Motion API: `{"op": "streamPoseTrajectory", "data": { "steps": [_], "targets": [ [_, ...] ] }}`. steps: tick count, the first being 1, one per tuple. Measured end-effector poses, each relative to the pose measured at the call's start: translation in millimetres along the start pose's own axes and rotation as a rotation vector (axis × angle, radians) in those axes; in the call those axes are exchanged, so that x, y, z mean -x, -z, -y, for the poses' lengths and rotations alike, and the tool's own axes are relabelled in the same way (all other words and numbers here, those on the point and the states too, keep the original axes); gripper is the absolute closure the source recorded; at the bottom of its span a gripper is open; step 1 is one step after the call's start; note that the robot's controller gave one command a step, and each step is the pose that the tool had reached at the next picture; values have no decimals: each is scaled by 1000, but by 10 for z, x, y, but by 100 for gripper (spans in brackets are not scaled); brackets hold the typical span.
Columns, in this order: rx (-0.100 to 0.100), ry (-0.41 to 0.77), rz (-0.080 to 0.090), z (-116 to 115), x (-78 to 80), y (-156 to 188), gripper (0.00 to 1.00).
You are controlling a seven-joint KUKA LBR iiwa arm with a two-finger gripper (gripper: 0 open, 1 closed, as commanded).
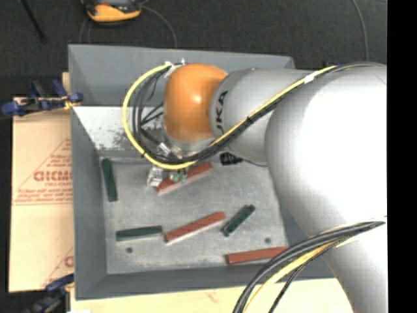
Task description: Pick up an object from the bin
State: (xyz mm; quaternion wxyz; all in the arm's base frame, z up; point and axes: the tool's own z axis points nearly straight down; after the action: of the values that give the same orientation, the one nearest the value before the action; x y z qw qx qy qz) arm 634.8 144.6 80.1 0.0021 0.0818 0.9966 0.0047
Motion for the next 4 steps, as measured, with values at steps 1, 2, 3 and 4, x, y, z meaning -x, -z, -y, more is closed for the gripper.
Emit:
{"op": "streamPoseTrajectory", "data": {
  "steps": [1, 2, 3, 4],
  "targets": [
    [0, -1, 1, 1, 2, 0, 100],
    [-8, -58, -4, 212, -54, 355, 100],
    [-9, -71, -4, 237, -66, 959, 100],
    [1, -124, 10, 440, 237, 124, 0]
  ]
}}
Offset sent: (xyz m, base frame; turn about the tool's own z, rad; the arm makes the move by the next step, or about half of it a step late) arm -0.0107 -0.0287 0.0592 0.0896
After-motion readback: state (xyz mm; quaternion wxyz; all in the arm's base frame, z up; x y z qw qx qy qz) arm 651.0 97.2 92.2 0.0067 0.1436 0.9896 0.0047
